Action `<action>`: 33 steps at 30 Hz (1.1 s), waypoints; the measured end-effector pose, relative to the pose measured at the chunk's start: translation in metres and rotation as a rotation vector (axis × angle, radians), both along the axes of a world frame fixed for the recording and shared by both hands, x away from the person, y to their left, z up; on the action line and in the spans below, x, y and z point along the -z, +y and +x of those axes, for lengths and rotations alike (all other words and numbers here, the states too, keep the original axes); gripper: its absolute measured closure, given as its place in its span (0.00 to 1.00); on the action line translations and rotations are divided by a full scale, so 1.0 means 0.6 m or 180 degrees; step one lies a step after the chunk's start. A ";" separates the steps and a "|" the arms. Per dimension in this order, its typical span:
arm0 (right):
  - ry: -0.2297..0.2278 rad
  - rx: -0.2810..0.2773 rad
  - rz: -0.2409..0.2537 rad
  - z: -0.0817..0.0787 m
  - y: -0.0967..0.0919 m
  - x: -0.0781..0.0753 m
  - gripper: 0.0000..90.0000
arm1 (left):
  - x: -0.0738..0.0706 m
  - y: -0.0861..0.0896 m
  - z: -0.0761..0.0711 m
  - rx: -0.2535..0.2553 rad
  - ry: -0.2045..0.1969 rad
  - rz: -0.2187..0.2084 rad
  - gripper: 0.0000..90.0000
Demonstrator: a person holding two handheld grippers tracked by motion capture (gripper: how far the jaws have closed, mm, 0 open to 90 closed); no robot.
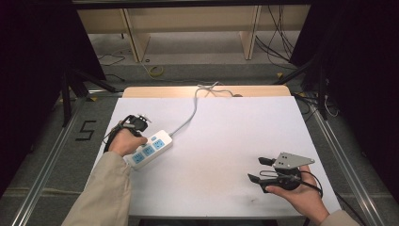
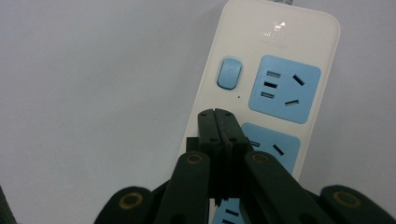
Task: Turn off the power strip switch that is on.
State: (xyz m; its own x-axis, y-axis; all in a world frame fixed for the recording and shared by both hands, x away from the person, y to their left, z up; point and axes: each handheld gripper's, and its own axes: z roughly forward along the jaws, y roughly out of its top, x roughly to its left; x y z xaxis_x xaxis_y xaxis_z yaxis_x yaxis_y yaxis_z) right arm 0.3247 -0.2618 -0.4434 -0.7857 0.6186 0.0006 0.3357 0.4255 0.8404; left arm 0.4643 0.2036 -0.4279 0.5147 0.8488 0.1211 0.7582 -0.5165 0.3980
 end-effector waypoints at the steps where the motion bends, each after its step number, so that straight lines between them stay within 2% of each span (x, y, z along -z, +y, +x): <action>1: -0.0003 -0.0002 0.0003 0.000 0.000 0.000 0.32 | -0.002 0.000 -0.001 -0.0002 -0.0016 -0.0010 1.00; 10: 0.0000 0.0008 0.0012 -0.001 0.000 0.000 0.32 | -0.016 -0.008 -0.007 0.0059 -0.0291 -0.0201 1.00; 14: -0.0004 0.0007 0.0011 0.000 -0.001 0.000 0.32 | -0.020 -0.016 -0.011 0.0161 -0.0338 -0.0274 1.00; 15: -0.0001 0.0007 0.0011 0.000 -0.001 0.000 0.32 | -0.020 -0.018 -0.011 0.0167 -0.0331 -0.0289 0.95; 19: -0.0003 0.0011 0.0019 -0.001 -0.001 -0.001 0.32 | -0.025 -0.026 -0.016 0.0232 -0.0401 -0.0294 0.94; 21: -0.0004 0.0012 0.0020 0.000 -0.002 -0.001 0.32 | -0.028 -0.030 -0.019 0.0256 -0.0431 -0.0355 0.94; 27: -0.0001 0.0014 0.0020 0.000 -0.002 -0.001 0.32 | -0.035 -0.041 -0.033 0.0395 -0.0608 -0.0574 0.81; 31: 0.0000 0.0018 0.0024 0.000 -0.002 -0.001 0.32 | -0.035 -0.045 -0.041 0.0554 -0.0789 -0.0805 0.63; 33: -0.0001 0.0022 0.0024 0.000 -0.002 0.000 0.32 | -0.033 -0.046 -0.045 0.0648 -0.0796 -0.0869 0.58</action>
